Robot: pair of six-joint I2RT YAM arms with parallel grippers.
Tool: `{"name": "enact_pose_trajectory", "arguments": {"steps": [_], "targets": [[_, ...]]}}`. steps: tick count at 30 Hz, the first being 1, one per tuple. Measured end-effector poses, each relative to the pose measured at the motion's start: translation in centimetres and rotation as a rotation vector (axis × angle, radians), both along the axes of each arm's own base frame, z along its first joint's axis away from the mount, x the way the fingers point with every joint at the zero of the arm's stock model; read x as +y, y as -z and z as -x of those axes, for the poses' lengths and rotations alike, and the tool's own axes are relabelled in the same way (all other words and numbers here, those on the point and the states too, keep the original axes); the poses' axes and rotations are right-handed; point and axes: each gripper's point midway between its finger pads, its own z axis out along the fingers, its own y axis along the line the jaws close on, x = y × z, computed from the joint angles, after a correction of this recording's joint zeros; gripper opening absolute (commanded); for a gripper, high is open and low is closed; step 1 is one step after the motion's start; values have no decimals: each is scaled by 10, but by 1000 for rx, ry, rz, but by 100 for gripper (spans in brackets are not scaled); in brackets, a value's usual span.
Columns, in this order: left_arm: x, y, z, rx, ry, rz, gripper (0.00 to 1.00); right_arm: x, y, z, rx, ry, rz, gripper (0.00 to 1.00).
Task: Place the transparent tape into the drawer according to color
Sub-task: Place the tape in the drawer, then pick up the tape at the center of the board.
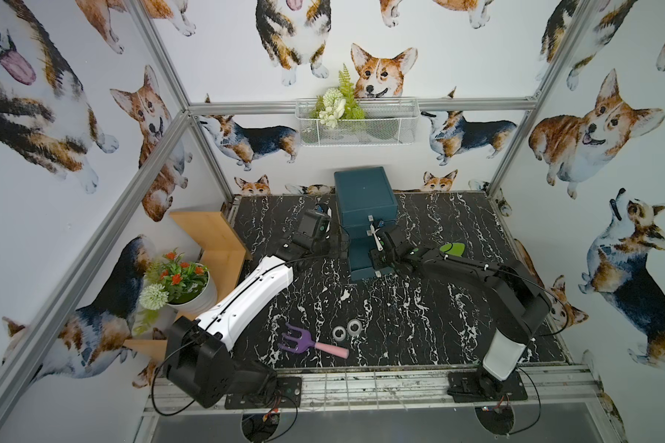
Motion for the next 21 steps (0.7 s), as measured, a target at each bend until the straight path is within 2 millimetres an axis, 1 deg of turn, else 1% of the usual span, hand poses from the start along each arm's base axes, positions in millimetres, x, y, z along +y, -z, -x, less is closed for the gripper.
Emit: {"name": "enact_pose_trajectory", "arguments": {"steps": [2,4,7,9,11,13,14,17,21], "targets": [[2,0,5,4,-1,6,99,-3,-4,6,-19,-6,-22,62],[2,2,12,8,6,13,99,-5,-14,15,-37,-19,-57,62],[-3,15,25,46,22,23,99,-4,-41,24,-101,-41,-131,62],[-17,30,42,87,63,13,99,-5,-56,32,-134,-51,-173,62],[-34,43,61,127,116,-4,99,-7,-62,44,-146,-62,-204,62],[-48,57,77,165,156,-27,99,-10,-62,56,-144,-73,-216,62],[-52,65,84,187,169,-40,99,-12,-60,63,-138,-79,-221,62],[-49,89,96,251,159,-85,99,-15,-56,81,-122,-93,-236,62],[-45,105,113,305,162,-114,99,-20,-48,99,-97,-103,-235,62]]}}
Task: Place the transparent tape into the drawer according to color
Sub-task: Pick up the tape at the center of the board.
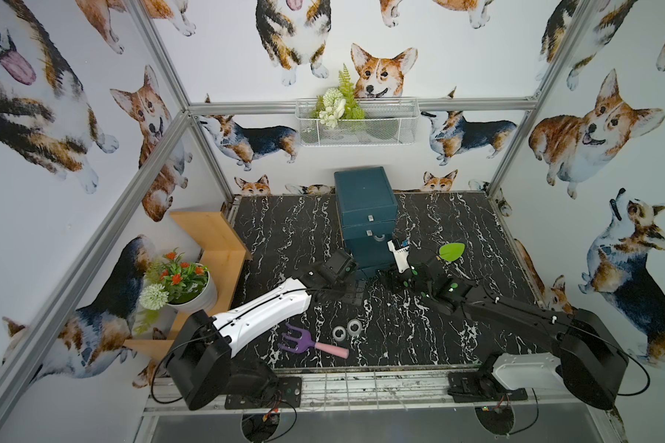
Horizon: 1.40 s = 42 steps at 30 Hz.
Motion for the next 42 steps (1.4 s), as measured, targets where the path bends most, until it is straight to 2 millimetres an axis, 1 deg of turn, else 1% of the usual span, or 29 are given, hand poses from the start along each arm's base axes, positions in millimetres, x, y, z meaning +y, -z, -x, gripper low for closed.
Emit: {"name": "enact_pose_trajectory", "arguments": {"steps": [2,4,6,8,10,13,14,15,16,21,25,30,35,38,42], "targets": [[-3,8,11,28,27,-21,99,-7,6,7,14,10,6,62],[-7,17,19,53,53,-46,97,-15,10,11,18,31,13,62],[-7,27,29,88,74,-68,96,-20,15,16,33,44,12,62],[-5,32,35,108,83,-81,95,-23,18,17,37,52,20,62],[-4,35,39,119,91,-91,92,-26,19,17,35,64,25,62],[-6,41,46,134,119,-105,82,-28,20,18,38,71,28,62],[-7,43,49,145,127,-109,77,-29,21,18,39,73,30,62],[-9,46,52,156,140,-110,68,-29,21,18,41,77,30,62],[-10,48,53,161,146,-112,62,-29,21,18,40,80,31,62],[-9,60,56,184,163,-140,59,-31,22,18,46,89,30,62],[-5,68,62,212,172,-148,55,-31,24,18,49,92,36,62],[-7,75,64,230,178,-147,43,-31,27,17,58,93,46,62],[-8,84,66,245,188,-151,36,-31,27,17,60,95,50,62],[-9,91,66,258,191,-159,28,-31,27,16,59,95,49,62],[-11,92,63,251,192,-159,16,-31,24,15,54,97,46,62]]}}
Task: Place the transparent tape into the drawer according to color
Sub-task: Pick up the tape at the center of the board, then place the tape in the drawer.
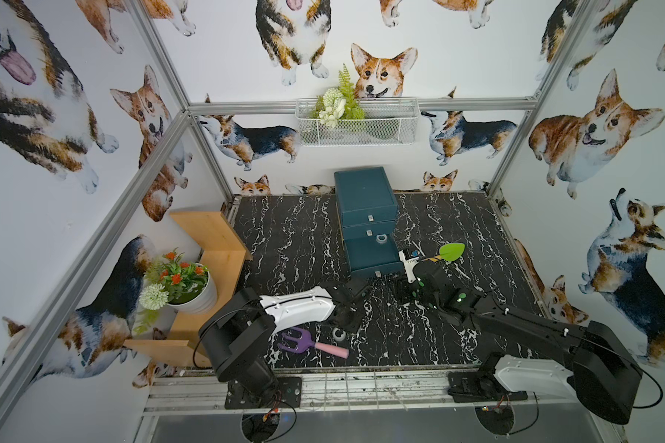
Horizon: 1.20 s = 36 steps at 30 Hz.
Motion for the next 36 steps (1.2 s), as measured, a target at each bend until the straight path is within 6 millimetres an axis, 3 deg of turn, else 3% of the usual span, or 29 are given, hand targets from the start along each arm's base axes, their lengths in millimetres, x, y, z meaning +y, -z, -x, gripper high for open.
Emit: {"name": "enact_pose_trajectory", "arguments": {"steps": [3,7,10,16,19,25,31,36], "targets": [[-4,-4,-3,-9,6,9,2,-1,-2,-1,-7,7,1,62],[-11,-22,-15,-56,2,30,0,-5,-7,-3,-27,25,1,62],[-16,-58,-36,-131,-35,95,0,-8,-12,-4,-45,43,2,62],[-20,-152,-99,-334,-148,256,0,-14,-18,-7,-68,71,3,66],[-24,-174,-136,-412,-187,276,0,-16,-18,-8,-71,82,7,66],[-35,-148,-185,-429,-227,225,0,-20,-25,-7,-93,95,-14,66],[-44,-127,-205,-426,-237,189,0,-22,-22,-4,-84,103,-24,67],[-47,-105,-209,-399,-231,155,1,-22,-21,-4,-81,103,-23,66]]}}
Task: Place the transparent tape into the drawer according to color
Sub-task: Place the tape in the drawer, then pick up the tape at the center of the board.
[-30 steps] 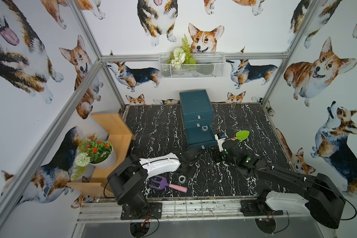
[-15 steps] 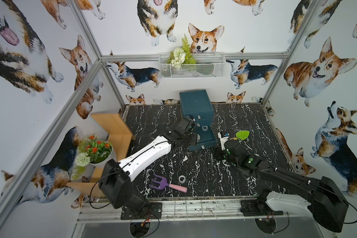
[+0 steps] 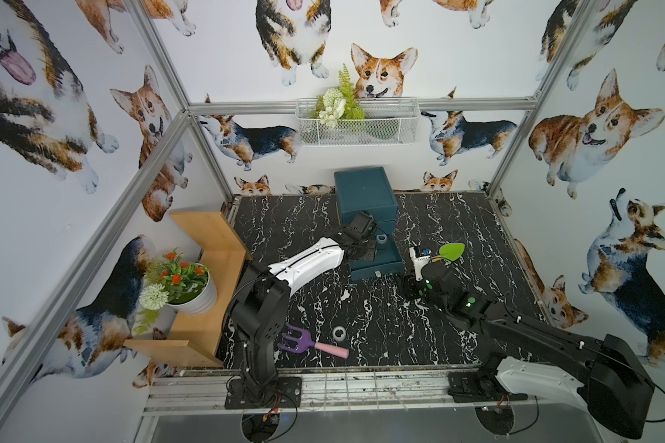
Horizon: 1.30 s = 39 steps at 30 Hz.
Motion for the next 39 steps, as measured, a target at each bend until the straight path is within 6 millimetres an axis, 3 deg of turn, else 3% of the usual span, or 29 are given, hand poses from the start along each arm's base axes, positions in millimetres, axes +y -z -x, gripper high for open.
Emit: {"name": "enact_pose_trajectory", "arguments": {"steps": [4,7,14,21,28,32,33,39], "targets": [[-1,13,1,27,7,-25,33,-1,-6,5,-21,-9,-31,68],[1,9,7,21,15,-19,60,7,-8,7,-17,-49,-59,69],[10,-12,25,-16,24,19,69,32,1,19,22,-158,-67,67],[35,-44,55,-92,9,94,80,81,34,41,117,-370,14,66],[86,-55,77,-125,-99,127,99,138,62,78,167,-608,131,68],[103,-71,83,-171,-133,136,99,164,74,95,159,-710,217,64],[107,-74,82,-179,-143,135,99,168,78,98,161,-729,236,59],[125,-78,81,-194,-185,108,99,184,94,104,166,-794,331,54]]}}
